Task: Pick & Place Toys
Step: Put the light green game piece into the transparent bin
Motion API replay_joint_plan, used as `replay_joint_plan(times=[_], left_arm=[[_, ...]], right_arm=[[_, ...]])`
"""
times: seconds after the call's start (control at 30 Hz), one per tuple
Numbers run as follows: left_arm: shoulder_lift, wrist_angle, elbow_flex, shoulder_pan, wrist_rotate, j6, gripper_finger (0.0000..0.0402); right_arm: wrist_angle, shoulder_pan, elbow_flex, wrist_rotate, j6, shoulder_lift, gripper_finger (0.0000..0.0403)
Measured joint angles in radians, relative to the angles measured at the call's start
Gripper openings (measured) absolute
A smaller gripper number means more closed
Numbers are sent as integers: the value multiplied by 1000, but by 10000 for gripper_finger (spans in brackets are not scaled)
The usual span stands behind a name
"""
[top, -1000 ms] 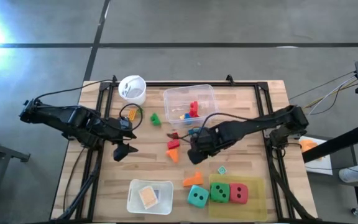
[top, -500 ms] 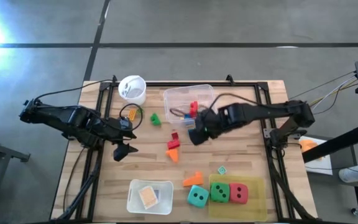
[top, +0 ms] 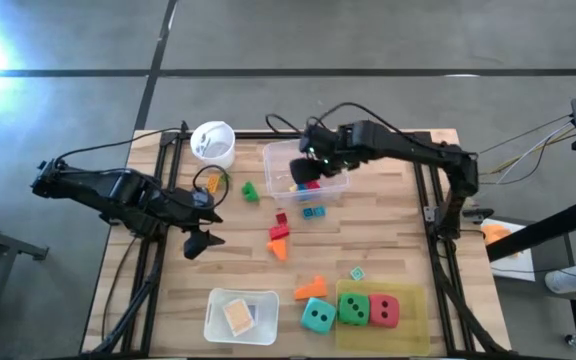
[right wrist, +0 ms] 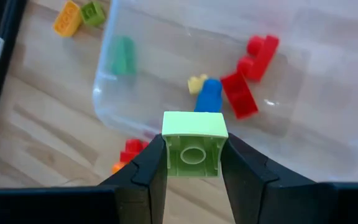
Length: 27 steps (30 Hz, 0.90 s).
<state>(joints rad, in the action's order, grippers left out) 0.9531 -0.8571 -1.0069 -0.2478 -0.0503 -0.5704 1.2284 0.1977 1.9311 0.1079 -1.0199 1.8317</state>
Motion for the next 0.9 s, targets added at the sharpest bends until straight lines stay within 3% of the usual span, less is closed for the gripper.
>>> replay_joint_plan(times=[0.23, 0.5, 0.9], left_arm=[[0, 189, 0, 0, 27, 81, 330], [0, 177, 0, -1, 29, 76, 330], [0, 127, 0, -1, 29, 68, 330]], right_arm=[[74, 81, 194, -35, 76, 181, 114], [159, 120, 401, -67, 148, 378, 114], [152, 145, 422, -128, 160, 493, 114]])
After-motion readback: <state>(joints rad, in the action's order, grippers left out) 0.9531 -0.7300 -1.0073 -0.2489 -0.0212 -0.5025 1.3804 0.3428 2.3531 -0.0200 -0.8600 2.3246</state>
